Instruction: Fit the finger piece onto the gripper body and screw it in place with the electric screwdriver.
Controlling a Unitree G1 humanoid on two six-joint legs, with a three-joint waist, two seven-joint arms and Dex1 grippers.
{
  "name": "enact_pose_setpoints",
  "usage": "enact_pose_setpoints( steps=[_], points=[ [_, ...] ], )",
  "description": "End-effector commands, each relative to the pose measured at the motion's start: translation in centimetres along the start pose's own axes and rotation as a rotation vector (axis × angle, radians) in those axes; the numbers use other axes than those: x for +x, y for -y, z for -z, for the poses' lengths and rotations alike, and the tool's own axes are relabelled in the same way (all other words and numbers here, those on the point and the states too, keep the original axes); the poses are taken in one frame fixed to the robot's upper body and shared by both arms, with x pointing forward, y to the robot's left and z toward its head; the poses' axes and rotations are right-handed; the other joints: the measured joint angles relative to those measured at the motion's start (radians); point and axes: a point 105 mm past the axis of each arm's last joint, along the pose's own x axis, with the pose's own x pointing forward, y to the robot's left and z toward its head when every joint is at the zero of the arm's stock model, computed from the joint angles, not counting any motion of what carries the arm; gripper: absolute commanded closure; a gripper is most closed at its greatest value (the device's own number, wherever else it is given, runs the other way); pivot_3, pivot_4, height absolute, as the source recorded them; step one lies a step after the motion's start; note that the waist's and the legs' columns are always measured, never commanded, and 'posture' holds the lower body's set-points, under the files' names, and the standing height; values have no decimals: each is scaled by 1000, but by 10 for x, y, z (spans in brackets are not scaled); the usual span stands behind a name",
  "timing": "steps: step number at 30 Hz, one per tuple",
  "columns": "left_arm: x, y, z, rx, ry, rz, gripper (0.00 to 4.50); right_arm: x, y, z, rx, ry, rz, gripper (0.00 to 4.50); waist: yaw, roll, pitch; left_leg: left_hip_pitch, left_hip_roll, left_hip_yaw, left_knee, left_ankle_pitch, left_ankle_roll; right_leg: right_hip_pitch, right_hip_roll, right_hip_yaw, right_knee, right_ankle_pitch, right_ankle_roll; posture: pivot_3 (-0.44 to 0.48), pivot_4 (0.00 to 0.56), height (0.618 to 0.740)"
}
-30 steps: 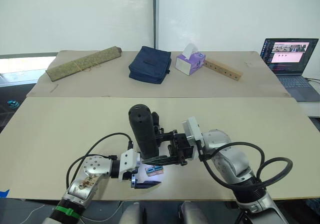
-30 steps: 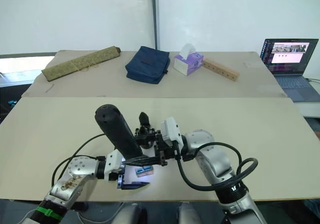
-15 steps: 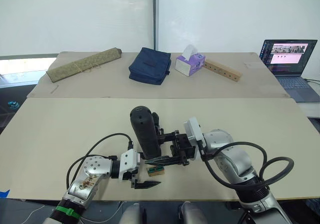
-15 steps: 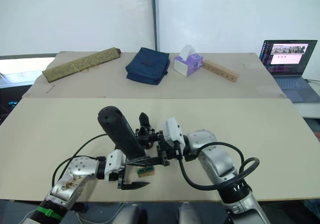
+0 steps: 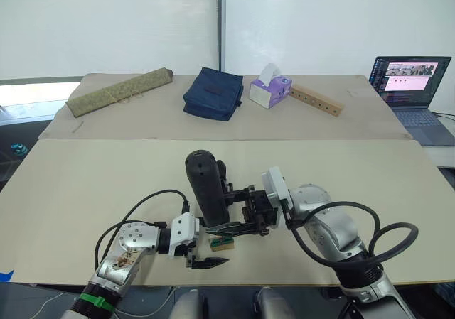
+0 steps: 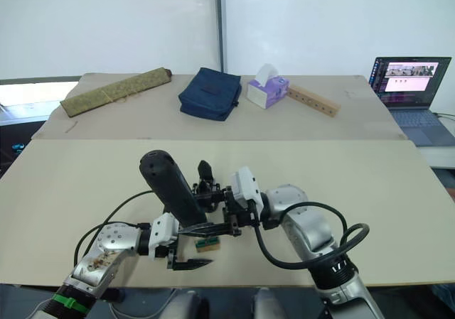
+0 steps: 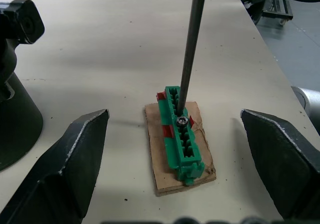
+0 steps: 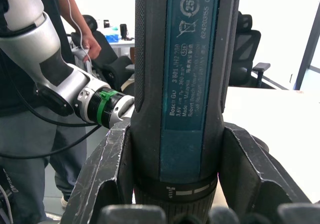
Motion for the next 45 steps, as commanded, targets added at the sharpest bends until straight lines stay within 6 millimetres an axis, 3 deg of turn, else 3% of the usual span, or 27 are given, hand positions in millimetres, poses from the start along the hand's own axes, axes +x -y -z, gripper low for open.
enact_pose_setpoints(
  steps=[1, 25, 45],
  points=[
    [0, 5, 16, -54, -49, 4, 44, 1, -2, -20, -60, 50, -26, 2569, 0, 0, 0, 0, 0, 0, 0, 0, 0, 0, 0, 0, 0, 0, 0, 0, 150, 740],
    [-1, 5, 17, -54, -54, 4, 44, 4, -2, -28, -67, 95, -22, 2569, 0, 0, 0, 0, 0, 0, 0, 0, 0, 0, 0, 0, 0, 0, 0, 0, 150, 740],
    [0, 5, 17, -53, -55, 7, 44, 5, -2, -22, -44, 87, -24, 2569, 0, 0, 0, 0, 0, 0, 0, 0, 0, 0, 0, 0, -1, 0, 0, 0, 150, 740]
  ],
)
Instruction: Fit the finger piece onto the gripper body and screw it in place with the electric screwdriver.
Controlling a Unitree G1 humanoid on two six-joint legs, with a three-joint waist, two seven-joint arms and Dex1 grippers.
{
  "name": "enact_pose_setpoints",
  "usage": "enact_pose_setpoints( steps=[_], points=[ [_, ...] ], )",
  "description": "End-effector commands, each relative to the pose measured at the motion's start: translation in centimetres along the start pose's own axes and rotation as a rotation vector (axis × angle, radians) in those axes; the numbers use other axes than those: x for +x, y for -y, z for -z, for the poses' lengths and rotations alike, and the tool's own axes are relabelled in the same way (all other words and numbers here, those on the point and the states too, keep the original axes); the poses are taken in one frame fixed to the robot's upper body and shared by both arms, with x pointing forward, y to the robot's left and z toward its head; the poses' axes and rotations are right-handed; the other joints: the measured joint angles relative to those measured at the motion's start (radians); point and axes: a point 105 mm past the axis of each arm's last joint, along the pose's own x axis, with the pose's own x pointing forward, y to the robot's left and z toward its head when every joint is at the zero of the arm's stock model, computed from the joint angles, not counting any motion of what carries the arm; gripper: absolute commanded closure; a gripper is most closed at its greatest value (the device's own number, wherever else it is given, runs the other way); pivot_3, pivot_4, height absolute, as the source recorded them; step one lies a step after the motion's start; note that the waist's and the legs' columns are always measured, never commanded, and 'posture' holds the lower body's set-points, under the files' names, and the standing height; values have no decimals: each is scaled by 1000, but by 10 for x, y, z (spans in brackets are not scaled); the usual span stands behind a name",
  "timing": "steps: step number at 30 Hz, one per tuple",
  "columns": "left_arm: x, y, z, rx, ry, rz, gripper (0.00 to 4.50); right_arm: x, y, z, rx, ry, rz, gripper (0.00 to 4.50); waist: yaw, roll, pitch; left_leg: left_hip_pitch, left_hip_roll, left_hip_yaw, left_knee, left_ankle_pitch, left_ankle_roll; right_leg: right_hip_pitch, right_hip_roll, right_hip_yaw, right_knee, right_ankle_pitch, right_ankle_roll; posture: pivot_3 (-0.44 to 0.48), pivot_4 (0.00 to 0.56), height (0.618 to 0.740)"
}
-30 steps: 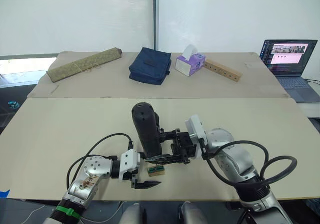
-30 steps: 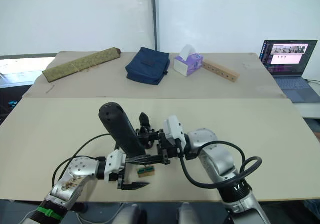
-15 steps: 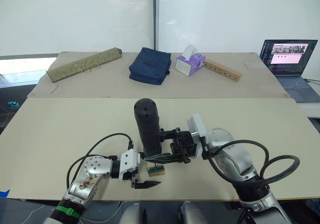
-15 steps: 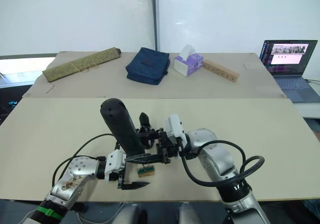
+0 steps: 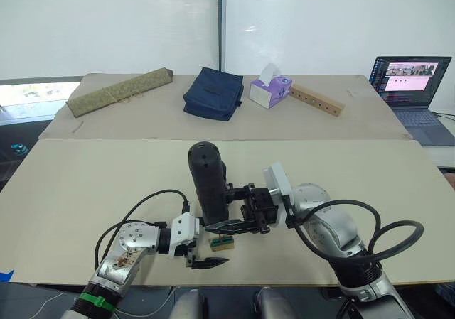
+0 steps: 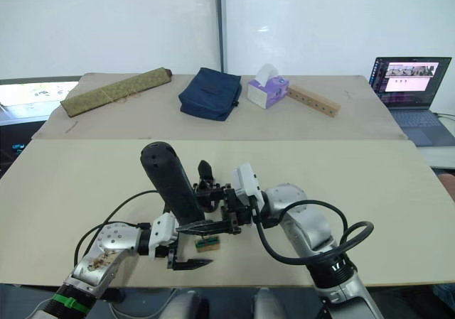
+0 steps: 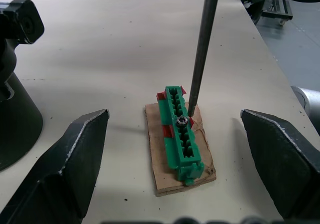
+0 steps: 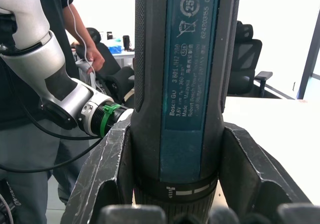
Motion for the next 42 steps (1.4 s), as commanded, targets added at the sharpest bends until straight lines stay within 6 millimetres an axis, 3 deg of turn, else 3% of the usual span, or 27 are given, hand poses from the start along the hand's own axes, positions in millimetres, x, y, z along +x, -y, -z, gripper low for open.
enact_pose_setpoints(
  steps=[1, 42],
  points=[
    [0, 6, 17, -53, -55, 6, 44, 4, -2, -16, -65, 43, -22, 2569, 0, 0, 0, 0, 0, 0, 0, 0, 0, 0, 0, 0, 0, 0, 0, 0, 150, 740],
    [2, 7, 15, -57, -52, 8, 44, 0, 4, -15, -78, 30, -3, 2569, 1, 0, 0, 0, 0, 0, 0, 0, 0, 0, 0, 0, -1, 0, 0, 0, 150, 740]
  ],
)
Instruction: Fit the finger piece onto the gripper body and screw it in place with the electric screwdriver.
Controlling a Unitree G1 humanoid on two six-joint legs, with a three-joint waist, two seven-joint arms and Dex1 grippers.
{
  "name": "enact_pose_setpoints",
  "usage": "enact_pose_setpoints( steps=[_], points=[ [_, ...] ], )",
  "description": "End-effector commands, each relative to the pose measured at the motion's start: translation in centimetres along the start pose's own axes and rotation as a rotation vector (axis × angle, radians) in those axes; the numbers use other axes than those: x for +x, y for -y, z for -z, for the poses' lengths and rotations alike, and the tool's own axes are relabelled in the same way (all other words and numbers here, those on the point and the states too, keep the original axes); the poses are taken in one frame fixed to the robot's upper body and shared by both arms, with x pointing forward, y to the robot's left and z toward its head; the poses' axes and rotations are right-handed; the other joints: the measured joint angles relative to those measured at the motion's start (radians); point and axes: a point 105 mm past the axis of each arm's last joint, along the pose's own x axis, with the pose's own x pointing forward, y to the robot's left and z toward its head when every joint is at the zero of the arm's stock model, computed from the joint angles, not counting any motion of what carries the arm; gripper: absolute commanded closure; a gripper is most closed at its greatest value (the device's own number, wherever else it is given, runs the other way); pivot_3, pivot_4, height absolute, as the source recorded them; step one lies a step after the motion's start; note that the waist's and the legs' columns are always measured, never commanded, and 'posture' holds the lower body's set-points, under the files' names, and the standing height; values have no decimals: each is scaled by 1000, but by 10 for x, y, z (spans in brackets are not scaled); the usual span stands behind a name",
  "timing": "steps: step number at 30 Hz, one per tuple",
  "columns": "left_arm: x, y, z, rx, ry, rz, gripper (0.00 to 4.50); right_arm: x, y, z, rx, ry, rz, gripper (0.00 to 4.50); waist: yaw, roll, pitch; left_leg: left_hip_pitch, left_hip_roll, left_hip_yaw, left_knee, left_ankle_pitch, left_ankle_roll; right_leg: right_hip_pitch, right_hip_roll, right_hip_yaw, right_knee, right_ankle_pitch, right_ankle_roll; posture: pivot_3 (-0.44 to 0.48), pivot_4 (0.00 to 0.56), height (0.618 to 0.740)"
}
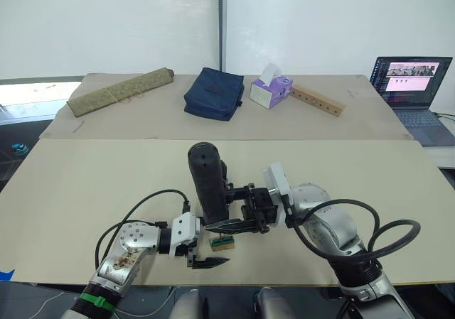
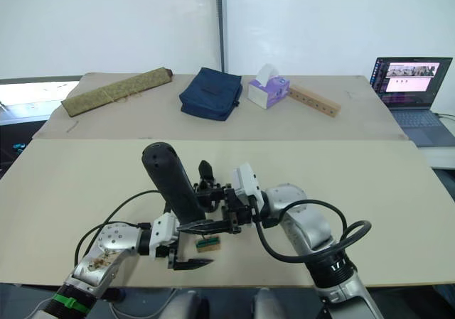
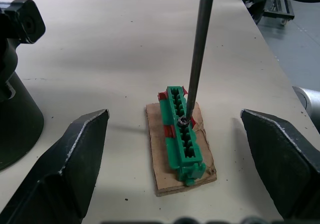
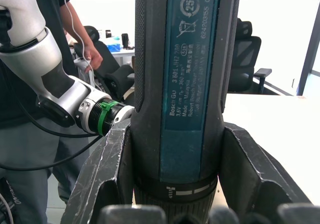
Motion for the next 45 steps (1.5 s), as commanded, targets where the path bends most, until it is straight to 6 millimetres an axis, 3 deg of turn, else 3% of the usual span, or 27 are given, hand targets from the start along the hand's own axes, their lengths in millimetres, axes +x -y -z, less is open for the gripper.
enact_pose_setpoints(
  steps=[1, 45],
  points=[
    [1, 7, 16, -58, -51, 11, 44, 1, 2, -18, -84, 41, -11, 2569, 0, 0, 0, 0, 0, 0, 0, 0, 0, 0, 0, 0, 0, 0, 0, 0, 150, 740],
    [0, 8, 17, -55, -57, 18, 44, 1, 4, -14, -82, 42, 1, 2569, 0, 0, 0, 0, 0, 0, 0, 0, 0, 0, 0, 0, 0, 0, 0, 0, 150, 740]
  ],
)
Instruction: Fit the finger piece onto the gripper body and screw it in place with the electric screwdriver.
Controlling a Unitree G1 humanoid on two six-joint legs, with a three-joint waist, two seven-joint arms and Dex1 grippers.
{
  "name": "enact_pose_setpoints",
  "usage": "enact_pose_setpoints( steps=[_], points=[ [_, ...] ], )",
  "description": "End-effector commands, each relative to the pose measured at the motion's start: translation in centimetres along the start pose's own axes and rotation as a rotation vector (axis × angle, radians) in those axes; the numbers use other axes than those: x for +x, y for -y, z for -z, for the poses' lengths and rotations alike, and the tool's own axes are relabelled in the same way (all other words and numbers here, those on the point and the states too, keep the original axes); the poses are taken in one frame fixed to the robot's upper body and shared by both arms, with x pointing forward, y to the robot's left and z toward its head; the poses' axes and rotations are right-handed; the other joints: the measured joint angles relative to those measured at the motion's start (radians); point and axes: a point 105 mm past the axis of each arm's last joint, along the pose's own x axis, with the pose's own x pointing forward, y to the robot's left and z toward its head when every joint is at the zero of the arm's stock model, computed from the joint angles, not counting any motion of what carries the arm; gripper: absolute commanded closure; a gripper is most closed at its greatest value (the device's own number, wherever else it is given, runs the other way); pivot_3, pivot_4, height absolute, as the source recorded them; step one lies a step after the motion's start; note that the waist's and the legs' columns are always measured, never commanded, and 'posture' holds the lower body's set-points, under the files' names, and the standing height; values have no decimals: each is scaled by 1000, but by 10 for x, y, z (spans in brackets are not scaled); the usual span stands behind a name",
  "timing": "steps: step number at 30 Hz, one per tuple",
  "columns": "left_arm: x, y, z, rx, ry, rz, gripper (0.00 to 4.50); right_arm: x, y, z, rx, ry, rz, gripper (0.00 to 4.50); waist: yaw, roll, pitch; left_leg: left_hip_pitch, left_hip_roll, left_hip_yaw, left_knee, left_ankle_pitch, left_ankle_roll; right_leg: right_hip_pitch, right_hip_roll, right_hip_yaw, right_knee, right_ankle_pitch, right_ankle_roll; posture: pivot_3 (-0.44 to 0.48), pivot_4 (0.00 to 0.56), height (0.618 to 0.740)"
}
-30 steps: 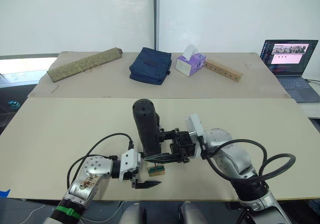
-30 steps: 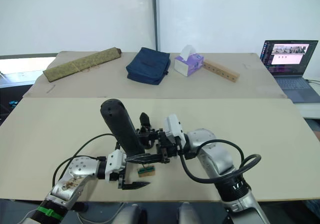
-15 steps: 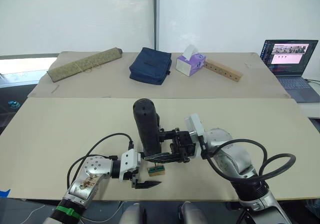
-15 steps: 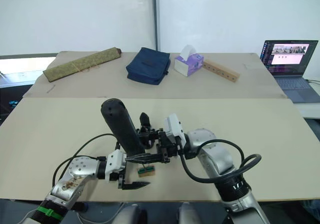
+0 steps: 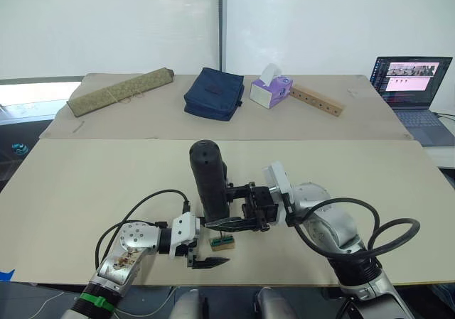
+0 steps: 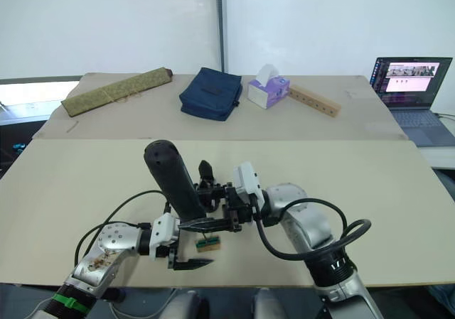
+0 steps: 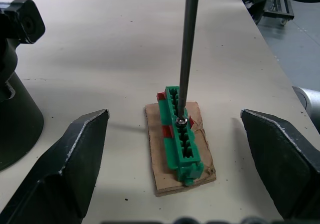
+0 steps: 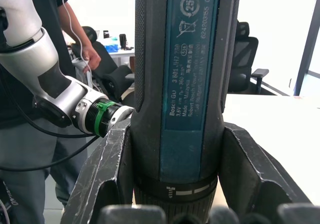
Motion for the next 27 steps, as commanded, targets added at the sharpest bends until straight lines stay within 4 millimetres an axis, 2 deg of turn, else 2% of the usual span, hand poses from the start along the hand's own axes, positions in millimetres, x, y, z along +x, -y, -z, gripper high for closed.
enact_pose_setpoints(
  steps=[1, 10, 27],
  points=[
    [0, 8, 17, -55, -57, 17, 44, 3, 0, -14, -76, 34, -11, 2569, 0, 0, 0, 0, 0, 0, 0, 0, 0, 0, 0, 0, 0, 0, 0, 0, 150, 740],
    [0, 8, 17, -57, -57, 15, 44, 2, 1, -9, -67, 14, -9, 2569, 0, 0, 0, 0, 0, 0, 0, 0, 0, 0, 0, 0, 0, 0, 0, 0, 150, 740],
    [0, 7, 17, -57, -57, 17, 44, 2, 4, -19, -123, 50, 9, 2569, 0, 0, 0, 0, 0, 0, 0, 0, 0, 0, 0, 0, 0, 0, 0, 0, 150, 740]
  ],
)
